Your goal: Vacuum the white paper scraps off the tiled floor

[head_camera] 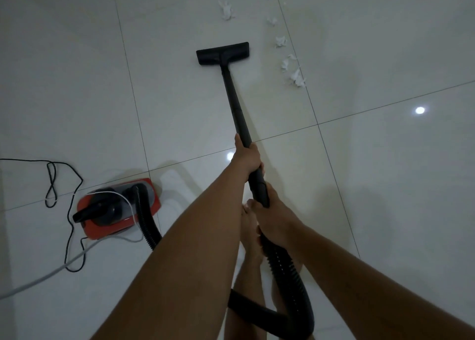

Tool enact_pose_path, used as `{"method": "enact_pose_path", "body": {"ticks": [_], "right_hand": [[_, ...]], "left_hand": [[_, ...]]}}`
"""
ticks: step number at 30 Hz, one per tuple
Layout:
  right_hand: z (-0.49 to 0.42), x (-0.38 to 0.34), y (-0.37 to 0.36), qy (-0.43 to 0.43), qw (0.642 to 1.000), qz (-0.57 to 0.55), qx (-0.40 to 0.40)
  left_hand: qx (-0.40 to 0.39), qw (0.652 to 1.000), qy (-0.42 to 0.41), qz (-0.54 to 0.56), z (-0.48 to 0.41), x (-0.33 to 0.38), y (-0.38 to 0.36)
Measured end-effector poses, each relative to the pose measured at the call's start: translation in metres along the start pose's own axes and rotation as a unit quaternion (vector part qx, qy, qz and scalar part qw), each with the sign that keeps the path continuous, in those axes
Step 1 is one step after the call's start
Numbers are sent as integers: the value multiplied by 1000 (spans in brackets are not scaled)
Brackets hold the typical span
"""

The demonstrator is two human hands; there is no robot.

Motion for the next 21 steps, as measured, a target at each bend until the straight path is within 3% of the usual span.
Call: {"method": "enact_pose_path", "body": {"ticks": [21], "right_hand": [[-1, -7, -16, 23, 999, 26, 12]], "left_hand": [[-22, 1000, 1, 9, -8, -4, 13]]}}
Point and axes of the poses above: each hand's wrist, its own z-axis away from the middle knuckle, its own y-axis out of the back of the hand, x = y × z, the point moved 9 cm from there along -z, towards the middle knuckle, and after that the axes turned 14 degrees about y, right-handed, at the moved point
